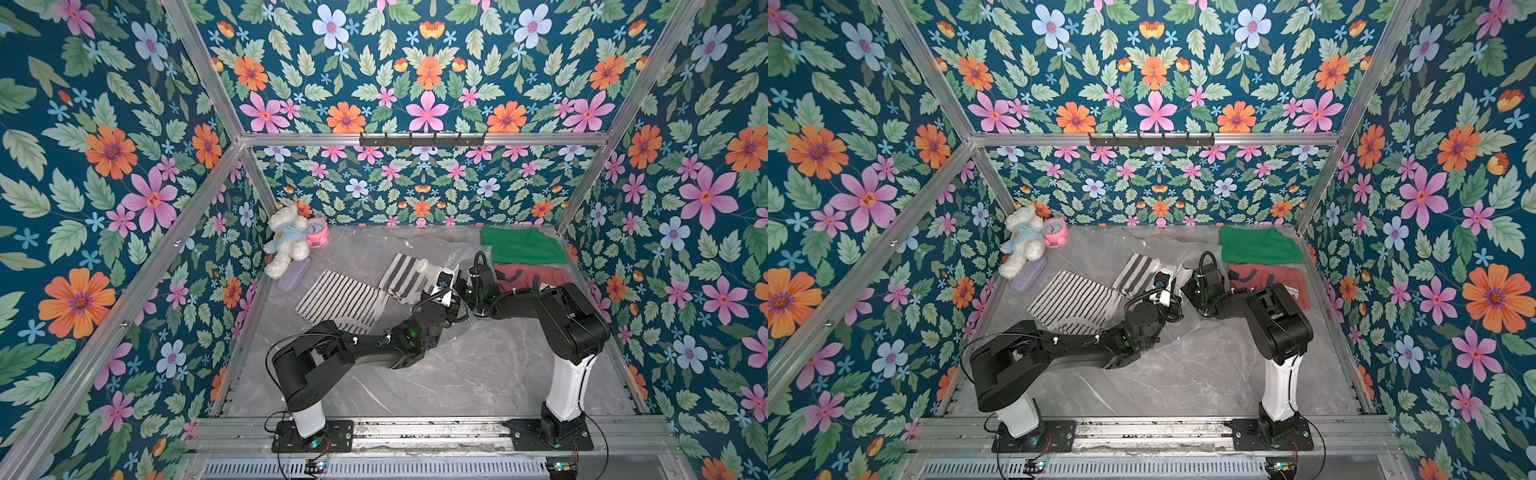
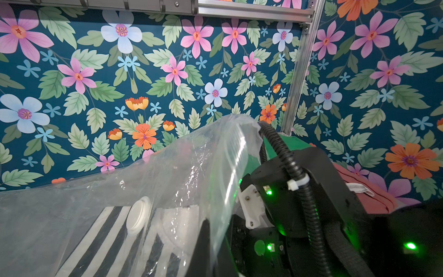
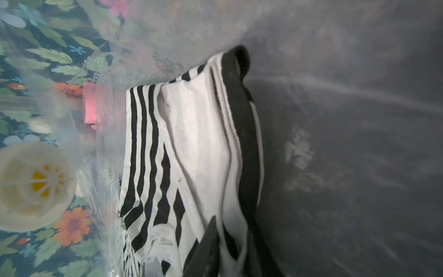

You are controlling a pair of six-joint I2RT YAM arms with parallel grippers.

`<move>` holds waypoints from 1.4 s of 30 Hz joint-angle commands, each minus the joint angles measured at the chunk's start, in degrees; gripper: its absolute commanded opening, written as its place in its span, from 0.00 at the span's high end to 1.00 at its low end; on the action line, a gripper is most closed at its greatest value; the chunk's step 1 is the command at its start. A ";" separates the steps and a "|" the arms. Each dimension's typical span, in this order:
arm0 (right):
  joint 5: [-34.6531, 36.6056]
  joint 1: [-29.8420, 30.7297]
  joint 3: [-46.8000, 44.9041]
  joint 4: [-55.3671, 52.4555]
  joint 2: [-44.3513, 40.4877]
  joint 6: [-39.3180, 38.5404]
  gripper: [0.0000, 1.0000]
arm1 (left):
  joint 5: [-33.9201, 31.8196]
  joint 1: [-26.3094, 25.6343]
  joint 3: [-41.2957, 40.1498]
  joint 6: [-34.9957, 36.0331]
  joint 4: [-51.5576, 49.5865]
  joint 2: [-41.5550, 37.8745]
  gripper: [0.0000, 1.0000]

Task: Take the tank top out of the vacuum bag
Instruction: Take out the tank top from the vacuum bag.

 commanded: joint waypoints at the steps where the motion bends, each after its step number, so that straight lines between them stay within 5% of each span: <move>1: 1.33 0.17 -0.57 -1.16 0.75 0.76 0.89 | -0.23 -0.05 -0.25 -0.33 2.26 -0.02 1.00; 6: -1.10 0.15 -1.61 4.32 -0.31 0.33 1.00 | -0.65 -0.04 -0.18 -0.79 1.77 0.01 1.00; 17: -5.94 -0.38 -5.55 12.43 -4.03 2.17 1.00 | -2.38 0.21 1.79 -0.39 -0.19 2.92 1.00; 42: -2.50 -5.78 -15.20 -3.52 -23.27 -0.11 1.00 | -2.41 1.79 4.38 -0.25 -5.09 6.98 1.00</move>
